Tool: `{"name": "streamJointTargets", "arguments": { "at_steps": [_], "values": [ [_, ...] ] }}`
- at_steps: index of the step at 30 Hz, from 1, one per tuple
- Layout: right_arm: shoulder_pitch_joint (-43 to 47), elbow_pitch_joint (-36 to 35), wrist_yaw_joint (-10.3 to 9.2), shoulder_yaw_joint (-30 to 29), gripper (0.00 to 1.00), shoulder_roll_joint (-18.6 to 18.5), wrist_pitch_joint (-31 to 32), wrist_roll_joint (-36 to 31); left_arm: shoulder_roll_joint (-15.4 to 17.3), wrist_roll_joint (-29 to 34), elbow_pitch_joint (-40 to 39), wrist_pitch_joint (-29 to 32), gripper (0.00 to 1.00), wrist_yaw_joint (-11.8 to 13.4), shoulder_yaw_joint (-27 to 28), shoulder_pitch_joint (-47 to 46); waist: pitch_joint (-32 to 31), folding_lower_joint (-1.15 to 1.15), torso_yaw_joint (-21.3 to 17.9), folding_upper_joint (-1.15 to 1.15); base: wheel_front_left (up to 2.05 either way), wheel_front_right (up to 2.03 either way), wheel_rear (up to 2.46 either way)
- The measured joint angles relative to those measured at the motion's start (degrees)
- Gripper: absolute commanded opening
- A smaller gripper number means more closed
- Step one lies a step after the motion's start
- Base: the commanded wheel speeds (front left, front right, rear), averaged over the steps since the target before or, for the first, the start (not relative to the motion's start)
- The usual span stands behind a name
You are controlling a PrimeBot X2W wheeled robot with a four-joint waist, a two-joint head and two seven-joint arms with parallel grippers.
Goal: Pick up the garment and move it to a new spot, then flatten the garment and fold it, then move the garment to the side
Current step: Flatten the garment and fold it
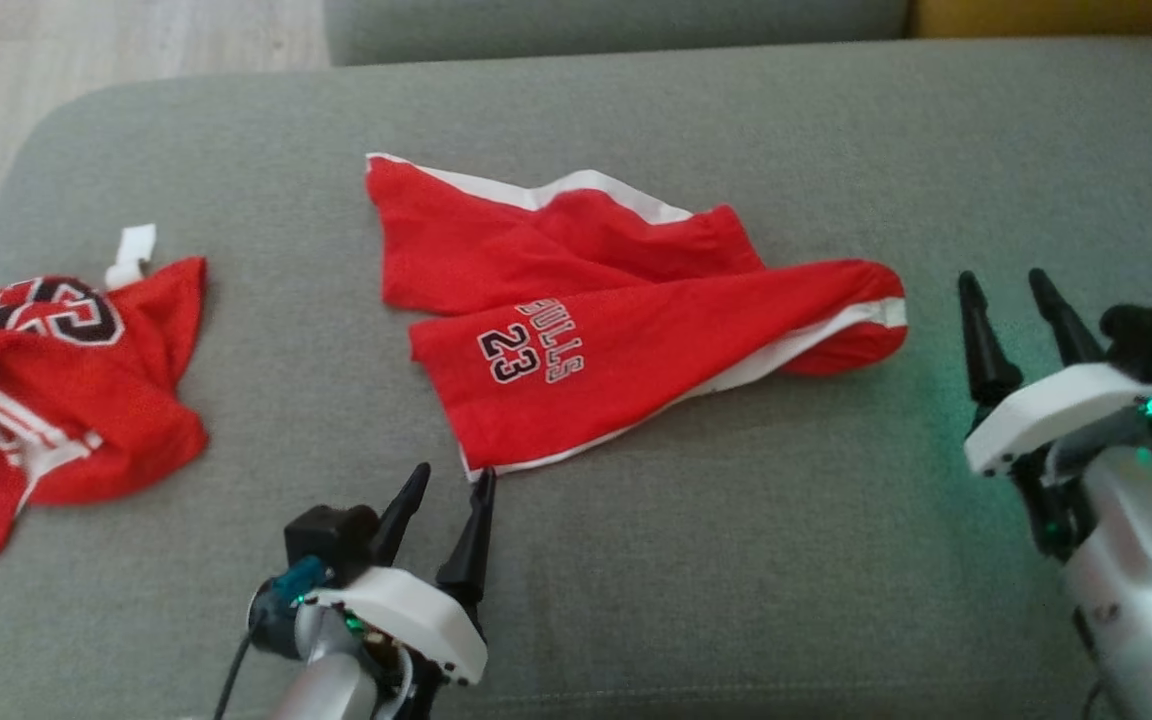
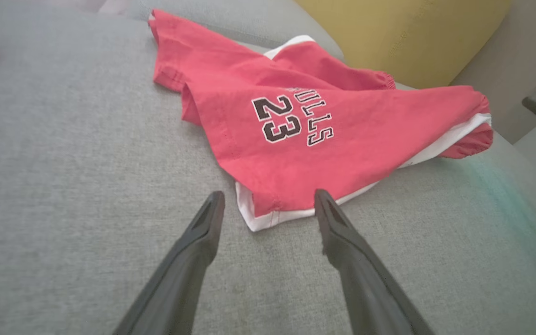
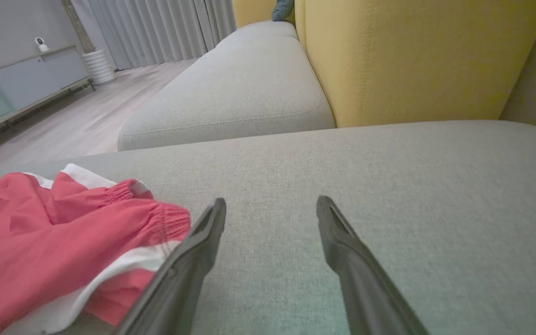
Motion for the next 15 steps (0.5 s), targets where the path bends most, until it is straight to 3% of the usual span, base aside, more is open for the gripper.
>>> {"name": "streamJointTargets", "arguments": {
  "at_steps": [7, 14, 15],
  "values": [
    [6.32, -9.35, 0.00, -11.17, 1.00, 6.28, -0.11, -11.92, 0.00, -1.32, 3.36, 0.00, 1.00, -0.30, -0.08, -1.30, 2.61, 0.01, -2.79, 0.00, 0.00, 0.00, 0.00],
    [8.24, -14.60, 0.00, -14.79, 1.00, 10.05, -0.13, -17.33, -0.01, -2.92, 3.81, 0.00, 1.00, -0.30, 0.42, -2.32, 4.20, 0.01, -4.93, 0.00, 0.00, 0.00, 0.00],
    [8.65, -14.70, 0.00, -14.82, 1.00, 10.36, -0.13, -17.70, -0.01, -3.00, 3.80, -0.01, 0.89, -0.30, 0.60, -2.52, 4.32, 0.01, -5.13, 0.00, 0.00, 0.00, 0.00]
  ]
}}
